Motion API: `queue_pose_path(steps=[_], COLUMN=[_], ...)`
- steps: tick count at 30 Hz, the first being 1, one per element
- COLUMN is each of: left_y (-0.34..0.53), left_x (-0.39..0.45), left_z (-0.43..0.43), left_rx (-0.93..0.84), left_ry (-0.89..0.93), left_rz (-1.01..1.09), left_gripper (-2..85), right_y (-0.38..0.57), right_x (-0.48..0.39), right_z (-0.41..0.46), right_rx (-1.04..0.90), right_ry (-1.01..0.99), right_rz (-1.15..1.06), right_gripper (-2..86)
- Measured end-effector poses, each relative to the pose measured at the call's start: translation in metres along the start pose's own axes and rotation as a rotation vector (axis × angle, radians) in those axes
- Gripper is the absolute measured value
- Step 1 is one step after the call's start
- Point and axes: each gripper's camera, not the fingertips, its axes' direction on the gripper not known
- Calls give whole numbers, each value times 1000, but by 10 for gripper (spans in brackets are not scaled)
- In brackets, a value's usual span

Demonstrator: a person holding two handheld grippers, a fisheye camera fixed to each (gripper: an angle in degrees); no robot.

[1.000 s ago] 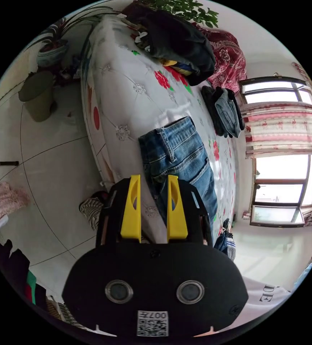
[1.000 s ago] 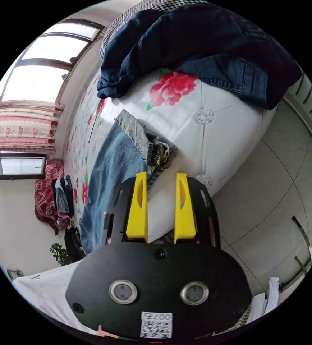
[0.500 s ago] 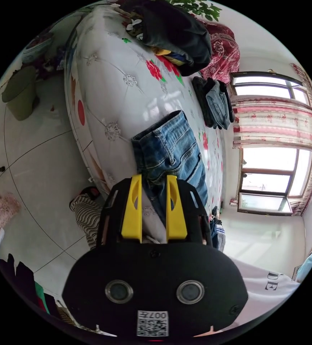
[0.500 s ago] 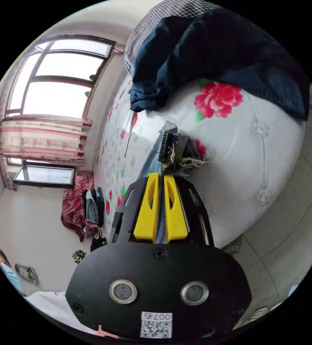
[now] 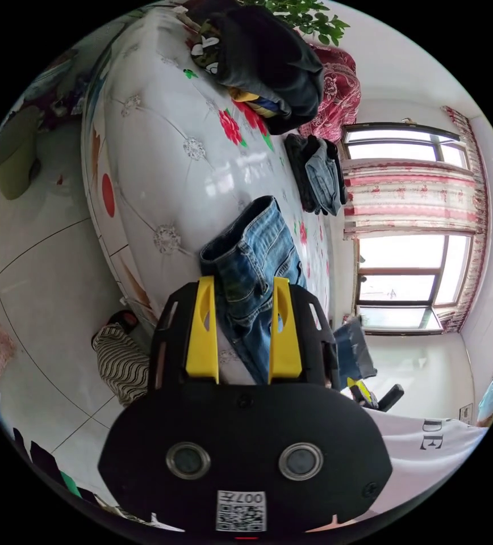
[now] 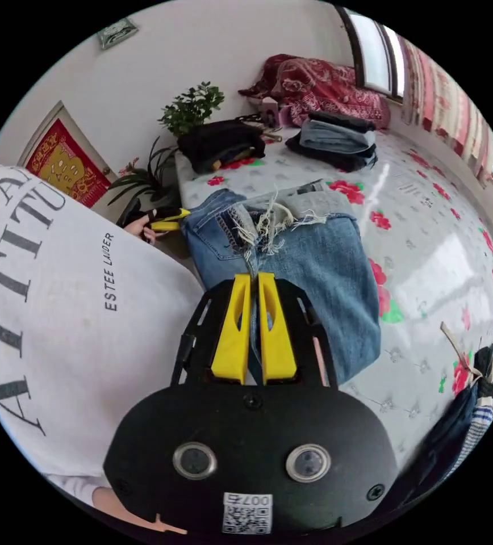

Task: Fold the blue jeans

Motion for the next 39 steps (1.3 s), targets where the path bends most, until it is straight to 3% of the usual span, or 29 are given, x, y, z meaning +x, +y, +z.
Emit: queue_pose_path(steps=[5, 9, 14, 16, 20, 23, 26, 29, 33, 39], left_y=[-4, -3, -7, -9, -8, -9, -13, -15, -15, -28], left_x=[4, 19, 55, 73, 131, 163, 170, 164, 156, 156], left_z=[8, -2, -6, -4, 0, 24, 65, 104, 132, 145], left_rx=[-33, -49, -56, -50, 16, -11, -73, -141, -158, -175], left_ry=[-20, -56, -127, -167, -224, -249, -304, -373, -512, -498], left_rz=[-8, 75, 194, 240, 391, 491, 499, 457, 421, 388], left_gripper=[116, 101, 93, 91, 85, 83, 81, 67, -2, -9], right_y=[7, 0, -23, -26, -20, -17, -15, -12, -8, -2], right_x=[-37, -20, 100, 153, 256, 295, 312, 326, 349, 369], right_z=[197, 195, 128, 137, 204, 256, 310, 337, 348, 345], right_rx=[-487, -444, -63, -21, -73, -157, -370, -438, -425, -475], right_ry=[-199, -271, -387, -430, -559, -654, -745, -846, -990, -940], right_rz=[-46, 11, 293, 421, 713, 810, 858, 887, 912, 816], right_gripper=[15, 33, 49, 56, 67, 69, 68, 45, 11, 29])
